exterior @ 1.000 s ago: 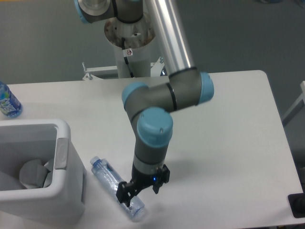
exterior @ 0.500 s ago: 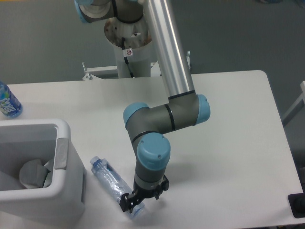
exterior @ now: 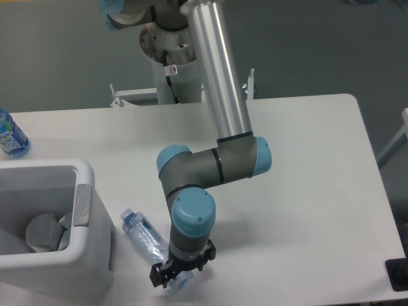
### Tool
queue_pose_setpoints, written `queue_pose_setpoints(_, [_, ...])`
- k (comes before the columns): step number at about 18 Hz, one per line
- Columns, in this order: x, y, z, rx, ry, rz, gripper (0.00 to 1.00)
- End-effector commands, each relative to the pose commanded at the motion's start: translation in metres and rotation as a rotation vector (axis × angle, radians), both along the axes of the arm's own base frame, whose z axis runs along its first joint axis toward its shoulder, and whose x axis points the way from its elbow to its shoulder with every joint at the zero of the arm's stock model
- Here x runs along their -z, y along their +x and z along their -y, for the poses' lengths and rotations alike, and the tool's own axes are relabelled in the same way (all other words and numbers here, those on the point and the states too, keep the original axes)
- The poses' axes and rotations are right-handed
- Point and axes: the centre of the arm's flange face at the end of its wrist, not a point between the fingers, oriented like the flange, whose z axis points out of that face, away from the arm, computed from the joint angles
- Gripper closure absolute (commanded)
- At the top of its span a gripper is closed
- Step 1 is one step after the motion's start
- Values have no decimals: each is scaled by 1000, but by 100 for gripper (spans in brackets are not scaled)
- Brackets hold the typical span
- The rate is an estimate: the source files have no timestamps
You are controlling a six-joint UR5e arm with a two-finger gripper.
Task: Place the trash in the trash can
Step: 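Close the gripper around the bottle and lift it off the table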
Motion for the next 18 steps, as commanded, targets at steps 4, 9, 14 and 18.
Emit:
queue_pose_setpoints(4, [-3,2,1,0,0,-2,39])
queue_pose_setpoints(9, [-10,3,3,1,5,-6,45])
queue_pose_setpoints(14, [-212,-72,44,-97,311,-131,43])
queue_pose_setpoints(18, [-302,-87,62,-111,486,-183,44])
